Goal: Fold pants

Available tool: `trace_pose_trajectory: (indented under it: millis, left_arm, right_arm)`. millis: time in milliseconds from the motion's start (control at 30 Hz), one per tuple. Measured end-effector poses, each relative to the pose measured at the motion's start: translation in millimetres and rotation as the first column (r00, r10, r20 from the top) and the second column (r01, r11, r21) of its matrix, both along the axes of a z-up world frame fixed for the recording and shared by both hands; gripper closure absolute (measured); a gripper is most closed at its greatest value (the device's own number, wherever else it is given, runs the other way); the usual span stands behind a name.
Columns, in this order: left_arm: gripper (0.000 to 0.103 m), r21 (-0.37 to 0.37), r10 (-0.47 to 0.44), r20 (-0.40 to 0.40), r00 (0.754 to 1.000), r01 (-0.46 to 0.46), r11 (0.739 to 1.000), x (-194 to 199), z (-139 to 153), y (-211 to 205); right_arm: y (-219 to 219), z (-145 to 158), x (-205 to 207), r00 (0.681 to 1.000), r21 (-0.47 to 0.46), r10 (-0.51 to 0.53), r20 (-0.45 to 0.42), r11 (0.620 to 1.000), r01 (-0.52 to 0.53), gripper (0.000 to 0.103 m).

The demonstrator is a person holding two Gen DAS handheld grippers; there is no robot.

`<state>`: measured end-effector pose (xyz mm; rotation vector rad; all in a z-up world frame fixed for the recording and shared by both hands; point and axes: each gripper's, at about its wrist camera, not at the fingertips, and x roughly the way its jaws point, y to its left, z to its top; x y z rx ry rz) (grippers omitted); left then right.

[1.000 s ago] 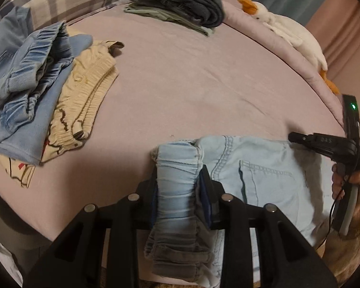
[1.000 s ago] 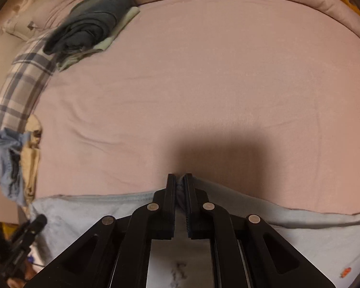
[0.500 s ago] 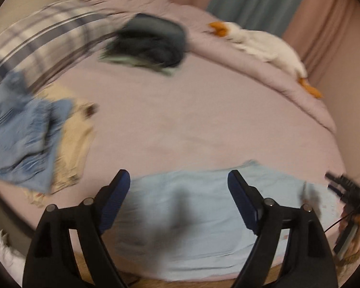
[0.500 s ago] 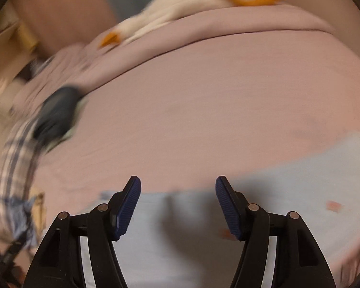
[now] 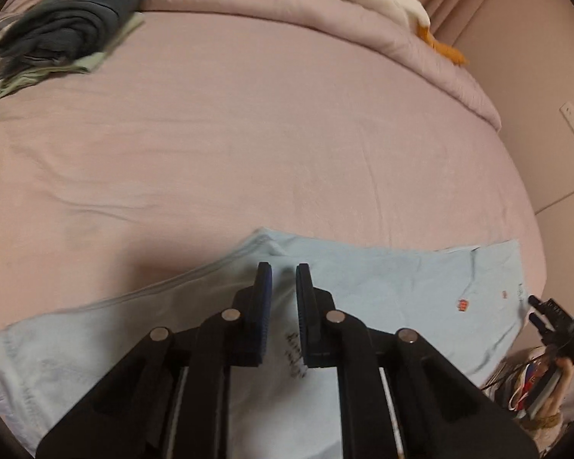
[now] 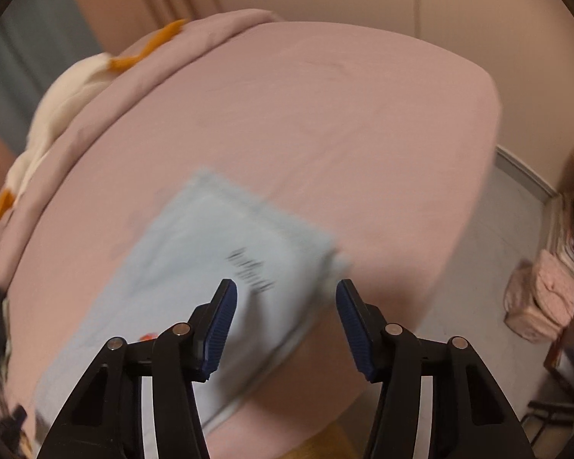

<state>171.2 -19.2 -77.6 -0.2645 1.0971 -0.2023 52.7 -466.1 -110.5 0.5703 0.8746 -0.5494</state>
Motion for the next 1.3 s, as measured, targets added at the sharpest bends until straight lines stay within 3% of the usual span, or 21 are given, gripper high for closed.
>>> trace_pose_trajectory:
  millis: [33,133,167,200,400,567,767,900,1300]
  left_arm:
    - [0.093,0.005,-0.003,-0.017,1.0,0.003,1.0,3.2,-6.6,-3.2]
    - [0.093,0.015,-0.004,-0.046,0.999,0.004,1.0,12.0,-20.2,-5.8]
    - [0.093,0.013,-0.004,-0.048,0.999,0.005,1.0,13.1,-19.9,-5.5]
    - [0.093,0.01,-0.005,-0.051,0.999,0.005,1.0,14.0,-18.8,-4.9]
    - [0.092,-0.014,0.008,-0.083,0.997,-0.009,1.0,18.6,-19.2,-4.7]
    - [0.092,-0.012,0.004,-0.091,0.996,-0.005,1.0,20.3,-21.5,-9.4]
    - [0.092,-0.053,0.021,-0.123,0.992,-0.028,0.998,22.1,-24.9,-4.8]
    - [0.091,-0.033,0.017,-0.11,0.994,-0.021,0.999,17.9,-24.7,-7.0]
    - [0.091,-0.018,0.021,-0.11,0.994,-0.023,1.0,16.7,-25.2,-6.4]
  right_arm:
    - [-2.1,-0.4,-0.6,1.0,0.005,-0.013,0.003,1.0,0.013,0.047]
    - [-10.5,-7.7,9.1,0.999,0.067,0.027,0.046,0.997,-0.03,0.061]
    - [-9.8,-10.2,12.4,0.999,0.058,0.031,0.036,0.998,-0.033,0.071]
    - [-13.2,-11.9,15.5,1.0,0.034,0.022,0.015,0.999,-0.023,0.09]
    - [-15.5,10.3,5.3,0.995,0.032,-0.015,0.098,0.999,0.011,0.092]
    - [-21.9,-10.2,17.0,1.0,0.043,-0.011,0.026,0.999,0.009,0.092]
    - [-30.3,-14.9,18.1,1.0,0.035,0.003,0.002,0.999,-0.003,0.092]
    - [-24.1,-14.9,9.5,1.0,-0.003,0.024,0.002,1.0,-0.024,0.092]
    - [-29.6,-19.5,8.7,1.0,0.012,0.024,0.018,1.0,-0.025,0.092]
